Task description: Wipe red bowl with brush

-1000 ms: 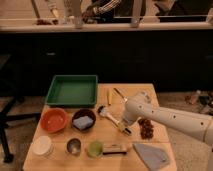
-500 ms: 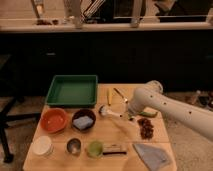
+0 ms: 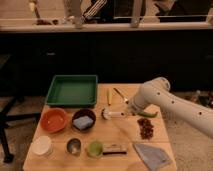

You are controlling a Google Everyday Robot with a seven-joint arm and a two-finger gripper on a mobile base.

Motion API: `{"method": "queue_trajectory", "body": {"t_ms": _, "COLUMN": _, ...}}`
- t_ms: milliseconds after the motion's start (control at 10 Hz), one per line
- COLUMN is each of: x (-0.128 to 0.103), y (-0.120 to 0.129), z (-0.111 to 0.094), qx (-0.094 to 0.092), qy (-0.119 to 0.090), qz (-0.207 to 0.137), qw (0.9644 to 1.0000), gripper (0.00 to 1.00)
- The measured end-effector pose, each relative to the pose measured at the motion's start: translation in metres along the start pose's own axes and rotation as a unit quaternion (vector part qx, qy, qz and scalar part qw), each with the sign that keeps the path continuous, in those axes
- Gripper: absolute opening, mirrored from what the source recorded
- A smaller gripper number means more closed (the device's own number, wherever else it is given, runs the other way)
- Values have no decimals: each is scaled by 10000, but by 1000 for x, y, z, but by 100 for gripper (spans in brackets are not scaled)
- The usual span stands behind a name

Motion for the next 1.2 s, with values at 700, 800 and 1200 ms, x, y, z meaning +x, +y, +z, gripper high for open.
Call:
{"method": "queue_trajectory", "body": {"t_ms": 700, "x": -34, "y": 18, "z": -70, "qx": 156, "qy": -766, "qz": -358, "qw": 9963, "gripper": 0}}
{"method": "queue_trajectory", "body": {"t_ms": 800, "x": -39, "y": 20, "z": -76, "qx": 159, "qy": -860, "qz": -394, "qw": 9954, "gripper": 0}}
{"method": "queue_trajectory", "body": {"t_ms": 1200, "x": -58, "y": 36, "z": -100, "qx": 119, "qy": -1255, "qz": -593, "qw": 9903, "gripper": 0}}
